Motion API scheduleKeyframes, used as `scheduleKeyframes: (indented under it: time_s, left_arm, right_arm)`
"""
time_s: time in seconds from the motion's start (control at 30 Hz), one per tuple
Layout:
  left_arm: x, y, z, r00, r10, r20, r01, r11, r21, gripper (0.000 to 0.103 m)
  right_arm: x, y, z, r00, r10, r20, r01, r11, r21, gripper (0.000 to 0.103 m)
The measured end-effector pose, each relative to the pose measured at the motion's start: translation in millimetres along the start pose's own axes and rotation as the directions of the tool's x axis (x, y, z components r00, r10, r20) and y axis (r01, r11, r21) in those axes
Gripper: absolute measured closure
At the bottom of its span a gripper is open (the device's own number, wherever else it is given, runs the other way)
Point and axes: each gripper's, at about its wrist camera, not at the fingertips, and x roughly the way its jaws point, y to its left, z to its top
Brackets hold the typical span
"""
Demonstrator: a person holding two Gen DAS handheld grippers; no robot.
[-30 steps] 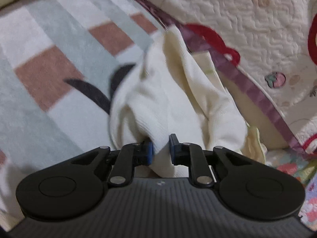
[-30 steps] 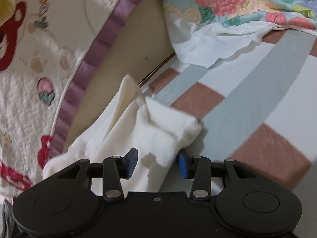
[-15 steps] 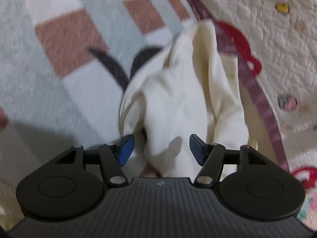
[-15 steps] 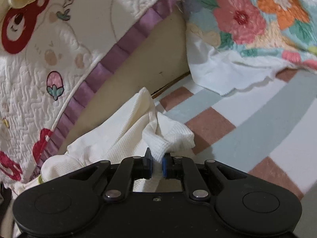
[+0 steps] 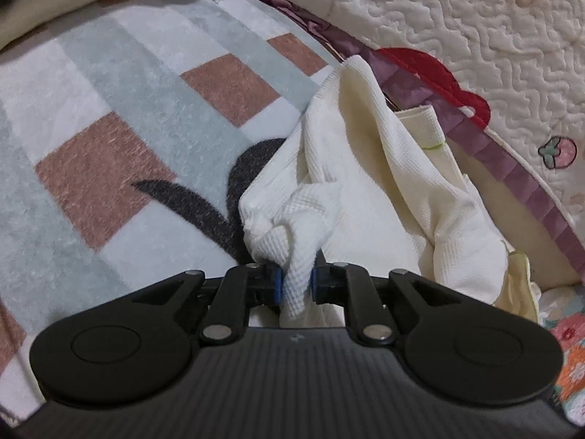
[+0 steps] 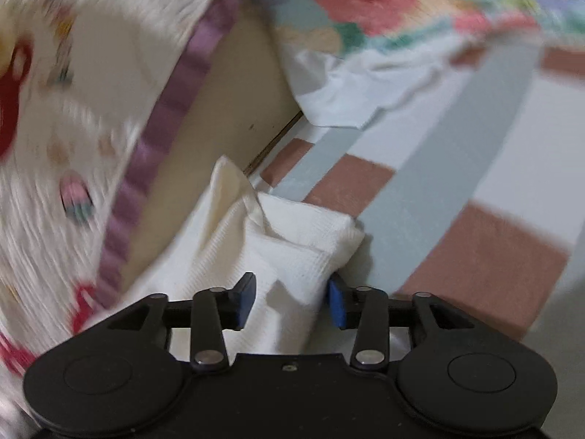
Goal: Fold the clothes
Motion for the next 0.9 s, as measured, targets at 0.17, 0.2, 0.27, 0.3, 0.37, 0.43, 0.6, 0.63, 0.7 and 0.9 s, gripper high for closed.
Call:
scheduleKeyframes:
  time_s: [0.17,0.2,0.27,0.3,0.37,0.43,0.6,0.63,0.7,0.9]
  left_arm:
    - [1.7,-15.4,2.5,1.000,0.002,0.018,-0.005,0.990,0.141,0.095]
    - [-1.2,-18.2,2.7,1.000,-0.002,0.028,-0.003,0.985,0.171,0.096]
    - [-19.7,-24.2,5.2,0.998,-0.016,0.056,0.004,0.976,0.216,0.097]
    - [-32.2,-26.8,7.8,0.998,-0.036,0.059,0.022,0.973,0.230,0.097]
    - [-60.0,-25.6,12.3,0.995,-0.083,0.062,0.066,0.967,0.245,0.097]
    - [-85.0,-15.0,9.6,0.994,-0.094,0.055,0.077,0.965,0.251,0.097]
    - [-85.8,24.0,-22.8,0.997,-0.028,-0.075,0.043,0.978,0.205,0.097]
    - [-87.5,30.0,-26.3,0.996,-0.025,-0.083,0.041,0.981,0.192,0.097]
    - [-105.5,30.0,-27.0,0.999,-0.023,-0.049,0.033,0.978,0.205,0.097]
    - [-110.8,39.3,-29.0,0.994,0.029,-0.105,-0.003,0.971,0.240,0.097]
  right_arm:
    - [29.7,14.0,14.1,1.000,0.002,-0.004,-0.002,0.998,-0.069,0.063]
    - [36.7,17.7,19.3,1.000,-0.004,-0.018,0.002,0.995,-0.097,0.093]
    - [24.8,24.5,33.2,1.000,0.026,0.001,-0.026,0.996,-0.090,0.092]
    - [18.9,27.8,40.1,0.999,0.041,0.011,-0.040,0.996,-0.086,0.092]
    - [-15.1,41.7,47.5,0.997,0.074,0.036,-0.067,0.984,-0.164,0.093]
    - [-55.6,55.9,49.5,0.994,0.091,0.054,-0.073,0.961,-0.267,0.094]
    - [-87.7,5.7,26.3,0.994,-0.103,-0.047,0.088,0.961,-0.261,0.094]
    - [-90.9,2.6,21.2,0.992,-0.110,-0.056,0.091,0.960,-0.266,0.094]
    - [-100.9,6.3,15.4,0.993,-0.103,-0.058,0.081,0.949,-0.305,0.094]
    - [-112.8,12.9,22.5,0.989,-0.123,-0.078,0.085,0.924,-0.374,0.094]
